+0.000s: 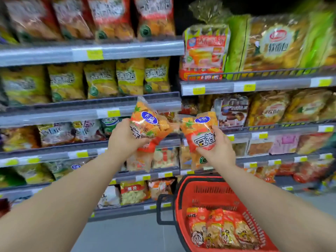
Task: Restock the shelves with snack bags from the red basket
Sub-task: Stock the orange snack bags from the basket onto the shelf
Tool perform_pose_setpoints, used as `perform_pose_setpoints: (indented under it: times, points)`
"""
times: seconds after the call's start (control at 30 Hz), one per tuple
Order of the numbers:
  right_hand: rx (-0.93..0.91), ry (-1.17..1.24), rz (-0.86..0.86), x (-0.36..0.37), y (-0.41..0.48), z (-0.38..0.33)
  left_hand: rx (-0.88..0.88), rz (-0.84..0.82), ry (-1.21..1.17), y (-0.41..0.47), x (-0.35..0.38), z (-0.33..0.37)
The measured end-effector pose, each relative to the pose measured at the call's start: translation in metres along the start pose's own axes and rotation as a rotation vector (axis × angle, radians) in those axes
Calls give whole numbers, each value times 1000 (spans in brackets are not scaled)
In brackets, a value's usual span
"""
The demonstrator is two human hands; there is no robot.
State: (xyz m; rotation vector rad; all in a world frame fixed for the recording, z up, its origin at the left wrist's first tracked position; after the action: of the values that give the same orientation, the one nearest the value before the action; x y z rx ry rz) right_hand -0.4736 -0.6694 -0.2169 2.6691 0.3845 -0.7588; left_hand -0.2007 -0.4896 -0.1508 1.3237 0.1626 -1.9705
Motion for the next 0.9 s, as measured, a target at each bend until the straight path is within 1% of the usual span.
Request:
perform_pose_setpoints:
  times: [0.1, 0.2, 0.3, 0.4, 0.5, 0.6, 0.77, 0.9]
  points:
    - [-132, 18, 26, 2, -7, -81, -20, 119, -13, 1, -78, -23]
    - [-216, 45, 75, -3, -8, -152, -39, 250, -33, 3, -149, -39]
    - [-292, 52, 115, -6, -9, -210, -40, 311, -50, 9, -199, -52]
    - [-369, 73, 125, -4, -5, -255, -45, 354, -67, 17, -229, -65]
    - [-436, 85, 118, 4, 8, -293, -94, 380, -73, 28, -248, -81]
    - [-468, 108, 111, 17, 27, -321, -117, 418, -106, 44, -265, -97]
    - [-559, 99, 143, 43, 61, -366, -238, 501, -203, 77, -290, -129]
    - [-572, 119, 180, 64, 88, -398, -279, 572, -234, 103, -311, -142]
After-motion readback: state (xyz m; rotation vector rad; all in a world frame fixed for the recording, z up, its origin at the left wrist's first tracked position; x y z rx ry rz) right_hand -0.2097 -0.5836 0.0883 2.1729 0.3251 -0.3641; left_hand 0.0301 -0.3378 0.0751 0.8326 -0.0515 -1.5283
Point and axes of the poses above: each hand's wrist, its own y-axis towards the middle knuckle, its own x-axis out of the palm, z = x × y, the point moved 10 cm from there along y, towards the middle knuckle, and after that the axes turned 14 degrees about y, right-handed, at the moved point
